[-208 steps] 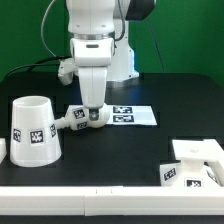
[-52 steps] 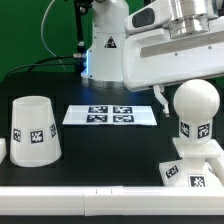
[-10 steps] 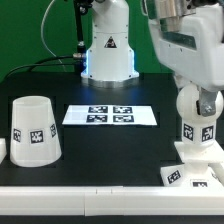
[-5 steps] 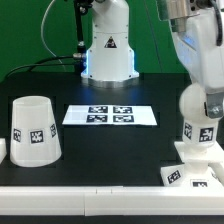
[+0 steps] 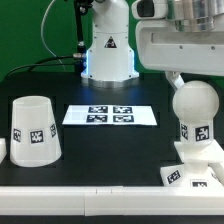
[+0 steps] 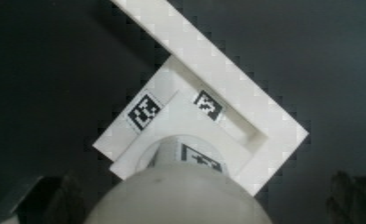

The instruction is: Assemble lamp

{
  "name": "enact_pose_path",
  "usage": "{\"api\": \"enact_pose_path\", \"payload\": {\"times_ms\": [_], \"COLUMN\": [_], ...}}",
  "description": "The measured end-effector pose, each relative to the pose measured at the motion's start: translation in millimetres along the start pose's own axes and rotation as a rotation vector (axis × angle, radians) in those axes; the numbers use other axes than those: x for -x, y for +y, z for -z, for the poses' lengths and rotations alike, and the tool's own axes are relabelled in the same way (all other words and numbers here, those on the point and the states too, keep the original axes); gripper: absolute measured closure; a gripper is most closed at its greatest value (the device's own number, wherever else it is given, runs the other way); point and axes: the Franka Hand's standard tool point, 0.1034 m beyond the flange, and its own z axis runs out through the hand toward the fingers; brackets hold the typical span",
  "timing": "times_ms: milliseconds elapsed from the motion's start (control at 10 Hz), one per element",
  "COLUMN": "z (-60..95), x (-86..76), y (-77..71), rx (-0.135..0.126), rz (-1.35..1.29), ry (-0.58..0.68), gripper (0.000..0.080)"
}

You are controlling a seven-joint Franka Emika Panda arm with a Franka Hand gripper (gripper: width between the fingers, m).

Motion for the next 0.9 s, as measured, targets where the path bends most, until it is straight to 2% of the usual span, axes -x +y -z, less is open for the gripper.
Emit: {"api": "enact_pose_path", "payload": {"times_ms": [200, 300, 400, 500, 600, 800, 900], "z": [0.4, 2.5, 6.4, 6.6, 4.5, 3.1, 3.2], "x": [-1.7, -7.3, -13.6, -15.0, -12.3, -9.8, -9.9], "y": [1.8, 8.1, 9.8, 8.5, 4.1, 1.9, 1.8], "rx": [0.005, 0.038, 0.084, 0.111, 0.121, 0.114, 0.114], "rz": [0.172, 0.333, 0.522, 0.657, 0.735, 0.722, 0.723], "ry": [0.002, 0.013, 0.041, 0.058, 0.073, 0.075, 0.076], "gripper": [0.0101, 0.0101, 0.0101, 0.0101, 0.0101, 0.0101, 0.0234]}}
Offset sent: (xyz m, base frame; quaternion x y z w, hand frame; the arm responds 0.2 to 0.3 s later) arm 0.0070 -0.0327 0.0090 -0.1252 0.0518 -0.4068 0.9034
